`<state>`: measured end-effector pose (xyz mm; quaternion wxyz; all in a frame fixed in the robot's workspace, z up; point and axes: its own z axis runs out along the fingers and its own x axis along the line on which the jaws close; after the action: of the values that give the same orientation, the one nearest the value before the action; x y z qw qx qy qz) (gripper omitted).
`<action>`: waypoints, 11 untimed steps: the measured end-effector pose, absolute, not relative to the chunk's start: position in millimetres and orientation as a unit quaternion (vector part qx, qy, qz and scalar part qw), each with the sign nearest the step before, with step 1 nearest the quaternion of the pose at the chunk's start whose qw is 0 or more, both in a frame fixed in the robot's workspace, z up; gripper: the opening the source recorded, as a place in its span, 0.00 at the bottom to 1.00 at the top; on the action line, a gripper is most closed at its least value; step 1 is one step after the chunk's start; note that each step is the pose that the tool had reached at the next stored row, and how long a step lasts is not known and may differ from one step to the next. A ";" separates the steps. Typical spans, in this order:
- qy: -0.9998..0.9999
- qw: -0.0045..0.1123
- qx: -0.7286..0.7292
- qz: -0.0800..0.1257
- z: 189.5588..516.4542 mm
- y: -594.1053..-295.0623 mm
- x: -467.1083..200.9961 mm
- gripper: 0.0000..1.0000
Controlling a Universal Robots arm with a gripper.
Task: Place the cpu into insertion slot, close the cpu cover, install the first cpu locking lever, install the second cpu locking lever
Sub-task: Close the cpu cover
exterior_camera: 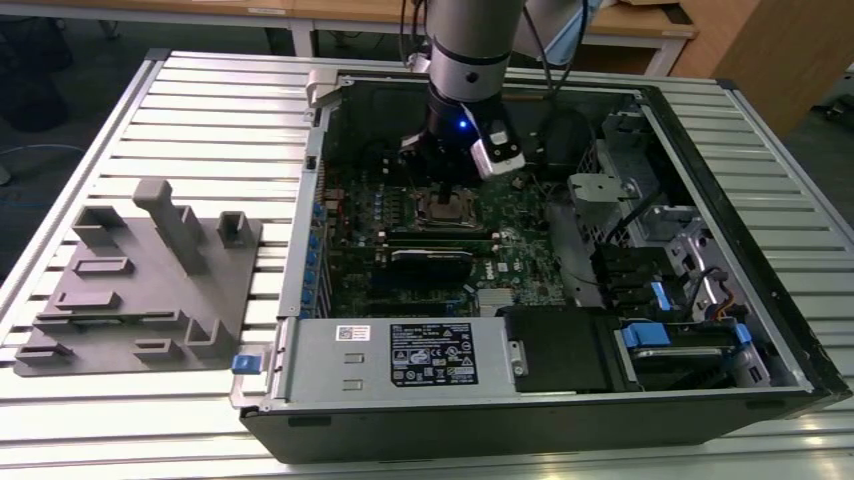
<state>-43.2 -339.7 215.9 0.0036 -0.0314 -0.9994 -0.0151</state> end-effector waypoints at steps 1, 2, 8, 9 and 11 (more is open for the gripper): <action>-1.000 0.004 -0.023 -0.015 215.6 -339.7 -43.2 0.11; -1.000 0.004 -0.014 -0.015 215.4 -339.7 -43.2 0.11; -1.000 0.000 0.025 -0.015 214.8 -339.8 -43.3 0.11; -1.000 -0.002 0.026 -0.015 214.7 -339.8 -43.3 0.11; -1.000 -0.009 0.026 -0.015 214.5 -339.8 -43.9 0.11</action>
<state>-43.9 -339.8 214.5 -0.0089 0.0263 -0.9995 -0.0146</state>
